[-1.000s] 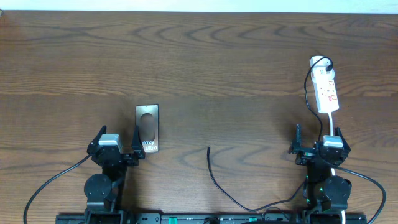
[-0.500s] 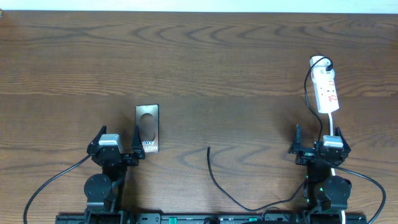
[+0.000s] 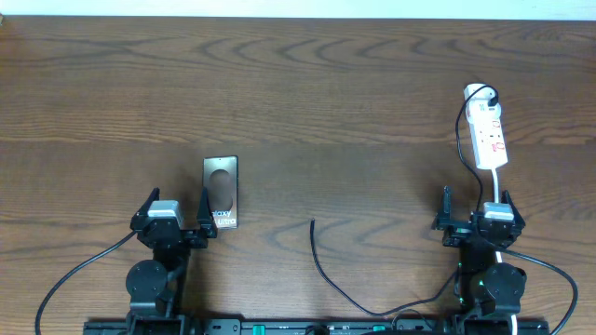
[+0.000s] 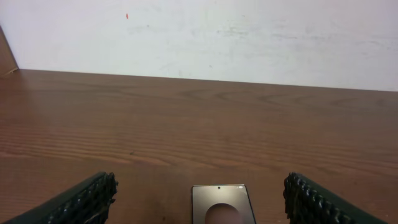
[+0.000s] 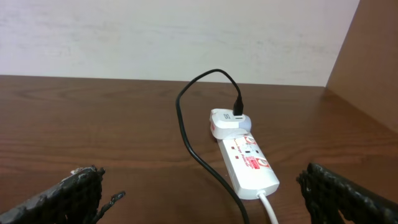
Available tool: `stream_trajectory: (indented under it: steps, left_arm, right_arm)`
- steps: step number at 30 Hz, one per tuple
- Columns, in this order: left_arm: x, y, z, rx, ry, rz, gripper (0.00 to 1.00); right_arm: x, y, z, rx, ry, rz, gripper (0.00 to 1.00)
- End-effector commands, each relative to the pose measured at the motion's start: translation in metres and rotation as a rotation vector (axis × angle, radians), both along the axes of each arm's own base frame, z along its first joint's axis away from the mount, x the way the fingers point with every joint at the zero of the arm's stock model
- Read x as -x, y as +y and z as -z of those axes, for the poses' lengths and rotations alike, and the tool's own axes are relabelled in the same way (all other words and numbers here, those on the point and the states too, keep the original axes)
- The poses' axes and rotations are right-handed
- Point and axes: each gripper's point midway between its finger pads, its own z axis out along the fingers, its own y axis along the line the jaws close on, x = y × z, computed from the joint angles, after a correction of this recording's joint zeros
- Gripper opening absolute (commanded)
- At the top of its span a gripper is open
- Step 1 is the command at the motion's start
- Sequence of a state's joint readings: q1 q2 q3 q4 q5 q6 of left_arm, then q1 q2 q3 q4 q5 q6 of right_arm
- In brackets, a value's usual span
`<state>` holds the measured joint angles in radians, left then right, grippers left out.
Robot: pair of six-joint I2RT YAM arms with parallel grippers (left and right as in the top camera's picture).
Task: Plug charger to phone and switch on socket
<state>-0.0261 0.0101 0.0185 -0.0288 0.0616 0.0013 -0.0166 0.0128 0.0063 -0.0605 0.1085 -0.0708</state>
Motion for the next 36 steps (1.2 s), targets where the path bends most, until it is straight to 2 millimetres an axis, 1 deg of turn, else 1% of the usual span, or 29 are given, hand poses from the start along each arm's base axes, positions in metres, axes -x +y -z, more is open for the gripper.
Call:
stream_trajectory:
  steps: [1, 28, 32, 36]
  left_arm:
    - [0.001, 0.0, 0.015, -0.014, 0.046, 0.002, 0.88]
    - [0.001, -0.002, 0.014, -0.011, 0.041, 0.013, 0.88]
    - [0.0, -0.002, 0.006, -0.01, 0.013, 0.018, 0.88]
    - [0.002, -0.002, -0.011, -0.01, -0.019, 0.017, 0.88]
  right_arm:
    - [0.0, -0.002, 0.001, 0.013, 0.004, 0.007, 0.99]
    - [0.0, -0.002, 0.001, 0.013, 0.004, 0.007, 0.99]
    - [0.0, -0.002, 0.001, 0.013, 0.004, 0.007, 0.99]
    - [0.0, -0.002, 0.001, 0.013, 0.004, 0.007, 0.99]
